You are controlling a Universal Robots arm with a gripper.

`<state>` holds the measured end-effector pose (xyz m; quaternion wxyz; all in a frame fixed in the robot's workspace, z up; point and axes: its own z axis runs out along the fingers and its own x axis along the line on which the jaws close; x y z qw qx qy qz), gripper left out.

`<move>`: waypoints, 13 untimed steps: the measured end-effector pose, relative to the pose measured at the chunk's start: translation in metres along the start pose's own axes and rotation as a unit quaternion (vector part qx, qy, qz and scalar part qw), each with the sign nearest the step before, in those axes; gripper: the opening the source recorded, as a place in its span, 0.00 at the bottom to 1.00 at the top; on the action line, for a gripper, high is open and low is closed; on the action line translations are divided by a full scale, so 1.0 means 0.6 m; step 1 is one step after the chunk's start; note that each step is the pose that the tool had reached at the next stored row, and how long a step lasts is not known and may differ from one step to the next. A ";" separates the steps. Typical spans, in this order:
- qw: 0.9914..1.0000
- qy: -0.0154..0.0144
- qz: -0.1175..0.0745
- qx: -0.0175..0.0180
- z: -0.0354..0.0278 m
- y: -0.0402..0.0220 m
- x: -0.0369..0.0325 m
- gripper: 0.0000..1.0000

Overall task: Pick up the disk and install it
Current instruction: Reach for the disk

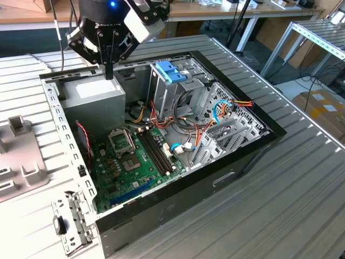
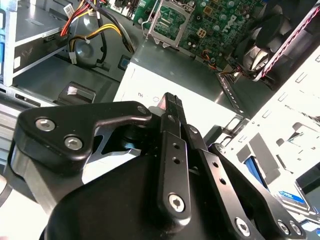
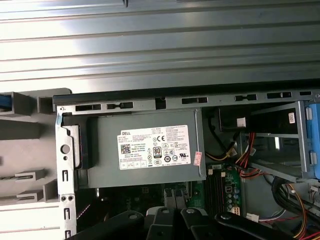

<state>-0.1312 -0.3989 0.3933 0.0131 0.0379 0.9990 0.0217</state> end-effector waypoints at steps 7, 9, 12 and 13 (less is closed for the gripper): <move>1.000 0.000 0.000 0.000 0.000 0.000 0.005 0.11; 1.000 0.000 0.000 0.000 0.000 0.000 0.006 0.11; 1.000 0.000 0.000 0.000 0.000 -0.001 0.008 0.11; 1.000 0.000 0.000 0.000 0.000 -0.001 0.009 0.11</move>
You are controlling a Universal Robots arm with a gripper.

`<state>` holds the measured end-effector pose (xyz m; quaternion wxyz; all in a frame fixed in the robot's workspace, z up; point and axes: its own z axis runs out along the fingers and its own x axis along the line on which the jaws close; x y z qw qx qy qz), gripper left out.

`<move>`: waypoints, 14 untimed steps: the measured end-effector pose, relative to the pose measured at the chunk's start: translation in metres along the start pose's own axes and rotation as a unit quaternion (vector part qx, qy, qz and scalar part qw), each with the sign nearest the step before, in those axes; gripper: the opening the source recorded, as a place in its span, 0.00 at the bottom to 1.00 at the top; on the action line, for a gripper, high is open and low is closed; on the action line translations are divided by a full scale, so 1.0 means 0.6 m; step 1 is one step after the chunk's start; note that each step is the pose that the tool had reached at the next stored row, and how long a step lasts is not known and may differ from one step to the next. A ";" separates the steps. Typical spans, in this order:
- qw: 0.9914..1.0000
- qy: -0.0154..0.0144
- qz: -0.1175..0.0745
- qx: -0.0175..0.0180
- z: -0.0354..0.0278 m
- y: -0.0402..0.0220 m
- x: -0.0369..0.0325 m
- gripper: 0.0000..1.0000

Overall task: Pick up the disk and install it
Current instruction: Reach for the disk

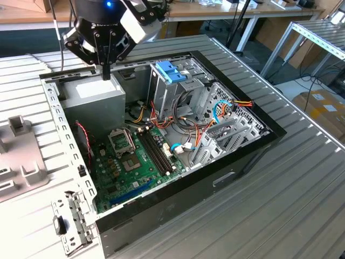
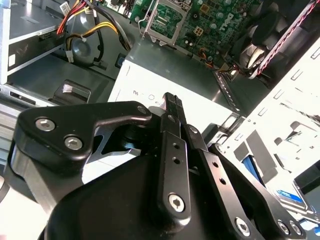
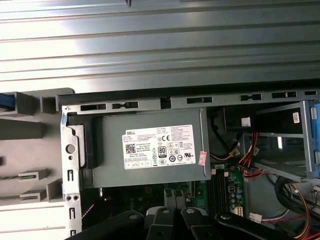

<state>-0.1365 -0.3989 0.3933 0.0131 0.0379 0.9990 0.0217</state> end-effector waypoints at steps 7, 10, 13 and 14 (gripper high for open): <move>1.000 0.000 0.000 0.000 0.000 0.000 0.006 0.11; 1.000 0.000 0.000 0.000 0.000 -0.001 0.007 0.11; 1.000 0.000 0.000 0.000 0.000 -0.001 0.009 0.11; 1.000 0.000 0.000 0.000 0.000 -0.001 0.010 0.11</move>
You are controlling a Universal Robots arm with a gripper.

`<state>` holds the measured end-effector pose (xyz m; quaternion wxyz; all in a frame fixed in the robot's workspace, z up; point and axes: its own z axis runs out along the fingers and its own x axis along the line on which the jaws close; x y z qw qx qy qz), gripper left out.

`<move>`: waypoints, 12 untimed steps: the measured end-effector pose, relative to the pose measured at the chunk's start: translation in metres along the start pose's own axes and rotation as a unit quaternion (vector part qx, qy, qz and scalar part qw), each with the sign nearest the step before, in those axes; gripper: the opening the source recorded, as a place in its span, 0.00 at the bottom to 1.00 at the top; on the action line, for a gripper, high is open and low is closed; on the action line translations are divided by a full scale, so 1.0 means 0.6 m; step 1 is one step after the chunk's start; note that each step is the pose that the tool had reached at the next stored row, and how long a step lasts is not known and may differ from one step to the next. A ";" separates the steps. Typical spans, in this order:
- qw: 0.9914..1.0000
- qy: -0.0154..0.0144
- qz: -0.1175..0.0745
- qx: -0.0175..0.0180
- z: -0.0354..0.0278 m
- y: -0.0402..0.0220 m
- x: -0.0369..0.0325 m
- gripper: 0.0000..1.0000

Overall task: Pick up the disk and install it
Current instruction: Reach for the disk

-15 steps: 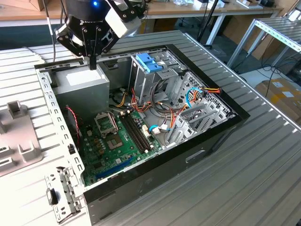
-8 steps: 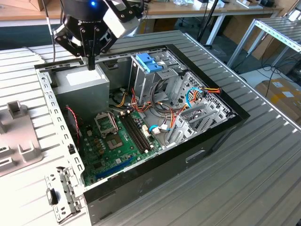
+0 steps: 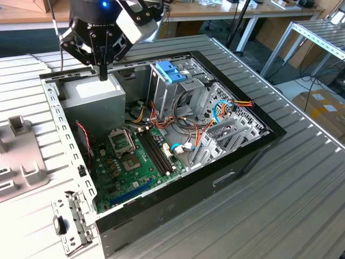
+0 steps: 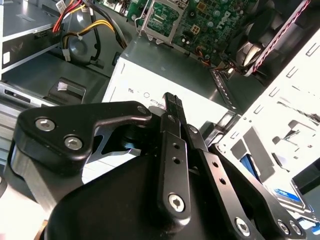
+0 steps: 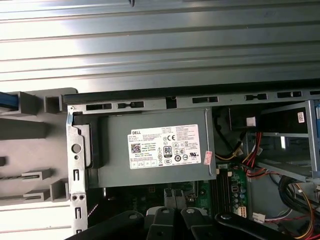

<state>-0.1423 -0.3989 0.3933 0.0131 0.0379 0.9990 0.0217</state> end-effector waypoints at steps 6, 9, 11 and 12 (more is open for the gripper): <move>1.000 0.000 0.000 0.000 0.000 0.000 0.004 0.11; 1.000 0.000 0.000 0.000 0.000 0.000 0.006 0.11; 1.000 0.000 0.000 0.000 0.000 -0.001 0.008 0.11; 1.000 0.000 0.000 0.000 0.000 -0.001 0.009 0.11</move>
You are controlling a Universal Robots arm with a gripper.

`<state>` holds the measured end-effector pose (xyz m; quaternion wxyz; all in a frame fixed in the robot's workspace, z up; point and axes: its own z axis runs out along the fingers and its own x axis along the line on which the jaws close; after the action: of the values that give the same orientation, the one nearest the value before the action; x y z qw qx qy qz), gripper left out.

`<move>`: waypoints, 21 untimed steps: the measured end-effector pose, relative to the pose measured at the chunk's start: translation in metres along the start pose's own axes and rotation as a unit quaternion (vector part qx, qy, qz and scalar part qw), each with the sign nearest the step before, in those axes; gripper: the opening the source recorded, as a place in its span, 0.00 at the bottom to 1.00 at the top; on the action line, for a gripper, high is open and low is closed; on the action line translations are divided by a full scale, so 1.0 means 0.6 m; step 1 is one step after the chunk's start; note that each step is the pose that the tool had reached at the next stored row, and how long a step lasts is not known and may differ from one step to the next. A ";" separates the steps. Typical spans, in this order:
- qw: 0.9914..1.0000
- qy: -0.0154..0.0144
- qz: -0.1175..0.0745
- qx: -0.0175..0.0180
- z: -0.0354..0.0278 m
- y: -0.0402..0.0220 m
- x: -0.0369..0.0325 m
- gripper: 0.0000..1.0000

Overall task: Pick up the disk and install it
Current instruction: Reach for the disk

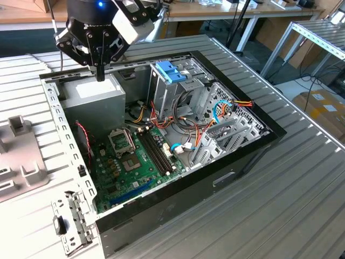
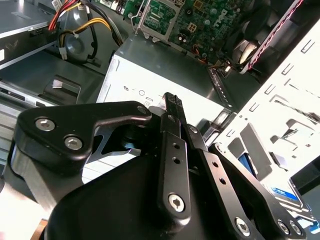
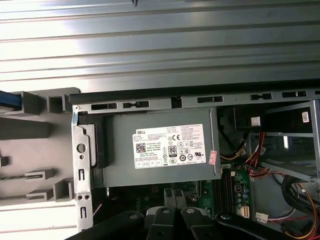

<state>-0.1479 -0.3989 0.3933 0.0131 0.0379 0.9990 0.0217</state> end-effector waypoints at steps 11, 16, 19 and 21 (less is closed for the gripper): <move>1.000 0.000 0.000 0.000 0.000 -0.001 0.009 0.11; 1.000 0.000 0.000 0.000 0.000 -0.001 0.014 0.11; 1.000 0.000 0.000 0.000 0.000 -0.001 0.016 0.11; 1.000 0.000 0.000 0.000 0.000 -0.001 0.017 0.11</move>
<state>-0.1580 -0.3989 0.3933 0.0131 0.0379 0.9990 0.0217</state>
